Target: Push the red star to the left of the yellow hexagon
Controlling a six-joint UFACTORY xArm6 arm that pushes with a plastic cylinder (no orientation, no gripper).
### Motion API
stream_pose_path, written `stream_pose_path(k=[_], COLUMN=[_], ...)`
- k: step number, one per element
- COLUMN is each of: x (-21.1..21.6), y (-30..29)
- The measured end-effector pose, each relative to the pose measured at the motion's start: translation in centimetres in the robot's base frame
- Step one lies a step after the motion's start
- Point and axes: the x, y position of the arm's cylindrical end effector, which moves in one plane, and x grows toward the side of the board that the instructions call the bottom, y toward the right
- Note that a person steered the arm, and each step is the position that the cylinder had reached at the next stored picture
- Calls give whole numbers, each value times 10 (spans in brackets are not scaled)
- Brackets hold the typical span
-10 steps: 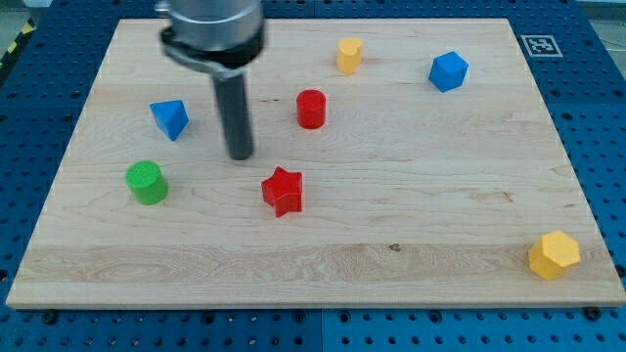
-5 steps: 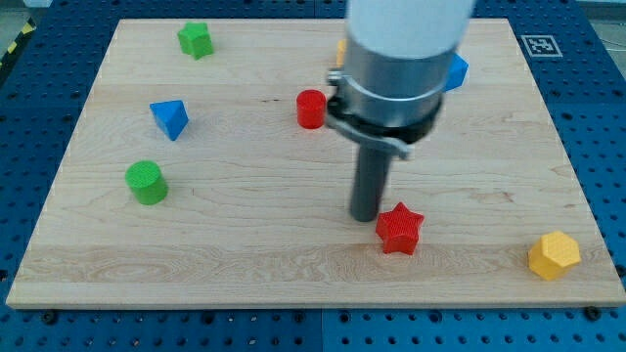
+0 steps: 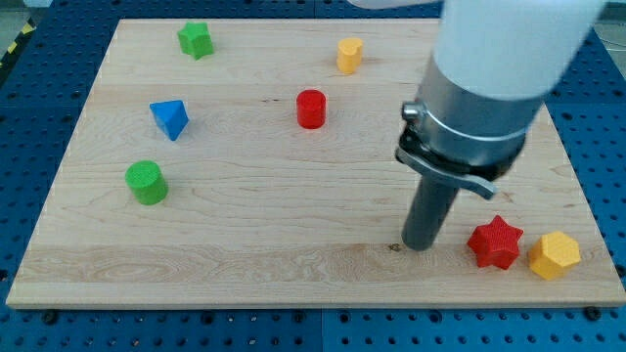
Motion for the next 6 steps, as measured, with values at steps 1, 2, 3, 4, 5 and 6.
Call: stream_pose_path(k=[1,2,3,4,5,6], x=[-25,-32,-26,-14,-5,6], y=[0,6,24,48,66,68])
